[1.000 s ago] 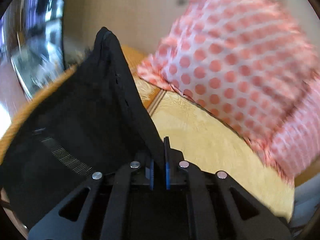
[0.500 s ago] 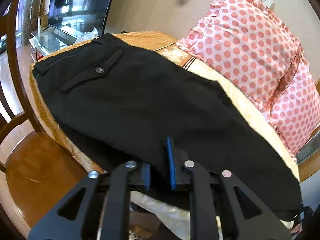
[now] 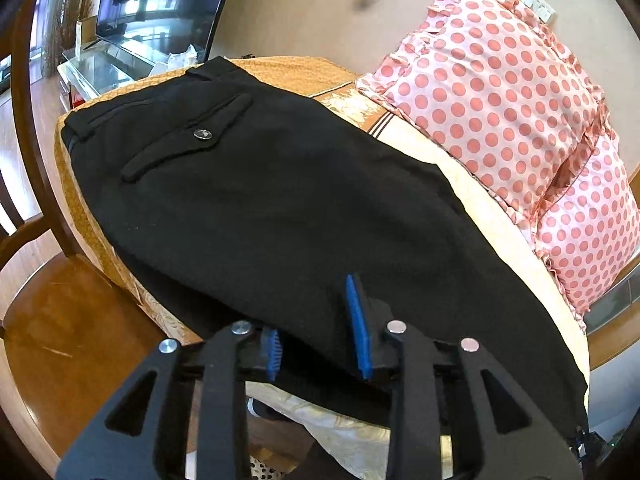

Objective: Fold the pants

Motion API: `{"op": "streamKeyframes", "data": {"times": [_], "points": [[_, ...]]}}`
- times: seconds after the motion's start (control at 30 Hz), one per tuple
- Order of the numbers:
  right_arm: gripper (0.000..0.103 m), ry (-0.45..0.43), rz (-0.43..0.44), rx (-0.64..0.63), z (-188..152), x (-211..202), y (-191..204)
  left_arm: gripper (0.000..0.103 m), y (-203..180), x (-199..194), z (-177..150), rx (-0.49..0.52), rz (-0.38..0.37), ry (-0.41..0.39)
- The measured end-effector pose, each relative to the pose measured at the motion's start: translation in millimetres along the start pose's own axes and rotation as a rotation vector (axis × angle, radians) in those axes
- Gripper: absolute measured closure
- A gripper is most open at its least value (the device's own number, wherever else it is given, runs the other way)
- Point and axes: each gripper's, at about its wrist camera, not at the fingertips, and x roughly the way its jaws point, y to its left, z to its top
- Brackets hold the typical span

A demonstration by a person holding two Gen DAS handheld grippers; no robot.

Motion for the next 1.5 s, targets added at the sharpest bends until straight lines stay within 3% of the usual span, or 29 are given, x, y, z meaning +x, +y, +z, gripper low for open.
{"op": "streamKeyframes", "data": {"times": [0.2,0.27,0.37,0.57,0.63,0.7,0.73,0.77,0.83,0.97,1.07,1.13,1.17,1.2,1.33,1.5], "points": [[0.1,-0.054,-0.039,-0.037,-7,-10,4,0.074,-1,0,0,0.032,0.014,0.006],[0.1,-0.053,-0.039,-0.03,-7,-9,3,0.089,-2,-1,1,0.044,0.022,0.004],[0.1,-0.035,-0.041,-0.016,-6,-7,1,0.094,7,-8,8,0.049,-0.01,0.008],[0.1,-0.024,-0.065,0.006,-12,-11,-2,0.094,14,-3,5,0.081,0.012,0.045],[0.1,-0.028,-0.076,-0.012,-12,-11,1,0.09,10,-2,-2,0.114,0.034,0.033],[0.1,-0.023,-0.072,-0.002,-10,-11,0,0.074,5,-7,-6,0.15,0.054,0.013],[0.099,-0.029,-0.067,0.013,-9,-11,-1,0.051,4,-12,-7,0.162,0.064,-0.015],[0.099,-0.029,-0.059,0.028,-8,-12,-3,0.039,4,-16,-8,0.167,0.073,-0.039],[0.099,-0.042,-0.055,0.036,-5,-13,-6,0.039,7,-28,-8,0.177,0.093,-0.103],[0.093,-0.05,-0.036,0.071,3,-13,-12,0.038,17,-42,-4,0.13,0.09,-0.159],[0.086,-0.053,-0.021,0.086,10,-12,-16,0.032,19,-55,-3,0.109,0.158,-0.249],[0.086,-0.066,-0.022,0.072,15,-12,-17,0.029,17,-63,-4,0.113,0.184,-0.3],[0.095,-0.086,-0.045,0.044,17,-13,-15,0.026,15,-66,-5,0.118,0.185,-0.321],[0.1,-0.112,-0.07,0.018,20,-15,-15,0.025,13,-67,-4,0.126,0.179,-0.324],[0.101,-0.1,-0.047,0.075,21,-12,-31,0.024,0,-60,-7,0.18,0.142,-0.293],[0.094,-0.136,-0.152,-0.027,20,-24,-14,0.024,-17,-45,-15,0.26,0.071,-0.235]]}}
